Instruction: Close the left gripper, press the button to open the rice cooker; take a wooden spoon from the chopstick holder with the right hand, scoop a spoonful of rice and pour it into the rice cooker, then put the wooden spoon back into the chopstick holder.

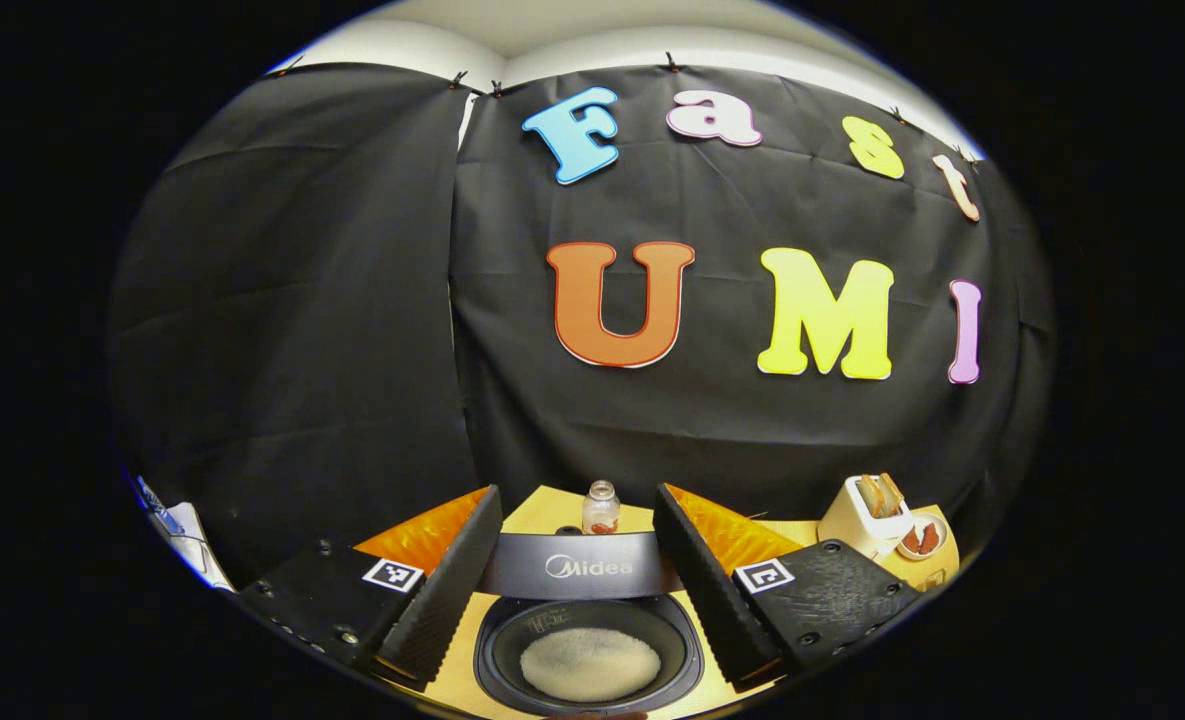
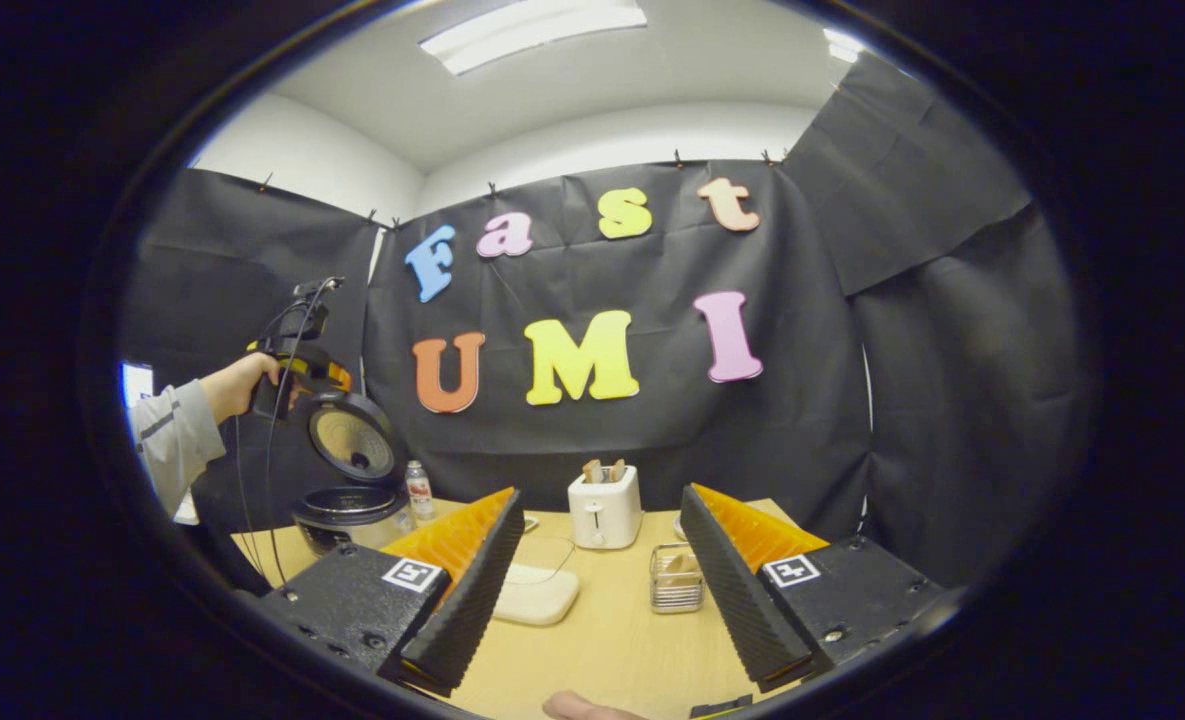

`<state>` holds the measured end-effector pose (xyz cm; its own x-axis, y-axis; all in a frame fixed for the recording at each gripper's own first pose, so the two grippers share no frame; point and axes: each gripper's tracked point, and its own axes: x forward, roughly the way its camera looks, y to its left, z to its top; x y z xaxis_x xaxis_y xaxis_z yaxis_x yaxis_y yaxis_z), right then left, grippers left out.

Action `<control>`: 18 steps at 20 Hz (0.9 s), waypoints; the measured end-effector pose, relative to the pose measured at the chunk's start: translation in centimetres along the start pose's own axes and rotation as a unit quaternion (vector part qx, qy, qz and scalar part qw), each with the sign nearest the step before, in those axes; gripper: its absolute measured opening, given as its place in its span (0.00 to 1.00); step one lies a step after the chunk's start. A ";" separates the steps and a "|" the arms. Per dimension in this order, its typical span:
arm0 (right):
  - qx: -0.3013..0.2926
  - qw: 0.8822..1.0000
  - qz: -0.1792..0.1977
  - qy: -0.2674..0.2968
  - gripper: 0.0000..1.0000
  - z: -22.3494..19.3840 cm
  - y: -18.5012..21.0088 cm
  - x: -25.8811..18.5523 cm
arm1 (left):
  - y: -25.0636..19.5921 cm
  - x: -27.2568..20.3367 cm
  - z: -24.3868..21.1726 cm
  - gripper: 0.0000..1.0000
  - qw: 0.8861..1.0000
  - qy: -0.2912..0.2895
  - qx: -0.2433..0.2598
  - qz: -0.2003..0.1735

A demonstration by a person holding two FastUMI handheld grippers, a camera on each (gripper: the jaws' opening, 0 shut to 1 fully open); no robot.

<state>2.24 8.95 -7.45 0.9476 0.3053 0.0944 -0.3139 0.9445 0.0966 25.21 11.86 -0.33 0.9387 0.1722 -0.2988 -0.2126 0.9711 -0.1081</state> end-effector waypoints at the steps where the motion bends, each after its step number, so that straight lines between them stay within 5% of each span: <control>1: 0.000 1.000 -0.002 -0.005 1.00 0.2 -0.1 -0.1 | -0.1 -0.6 -0.7 0.98 1.000 0.005 -0.003 0.001; 8: 0.000 1.000 -0.010 0.018 0.94 -0.7 -0.3 0.1 | -2.1 -4.7 -7.2 0.97 0.998 0.065 0.000 -0.006; 9: -0.001 1.000 -0.011 0.018 1.00 -0.7 -0.4 0.0 | -2.4 -5.1 -8.4 0.98 0.997 0.076 0.005 -0.008; 10: -0.001 1.000 -0.011 0.017 0.94 -0.6 -0.3 0.0 | -2.4 -5.5 -9.6 0.97 0.996 0.088 0.009 -0.008; 18: 0.002 1.000 -0.001 0.024 1.00 -1.3 0.2 0.1 | -3.0 -6.9 -14.3 0.93 0.989 0.141 0.019 -0.037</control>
<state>2.38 9.34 -8.73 0.9499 0.3090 0.0474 -0.3123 0.9445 0.1017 15.45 5.41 -11.53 0.8374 0.0534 -0.5440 -0.1308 0.9859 -0.1046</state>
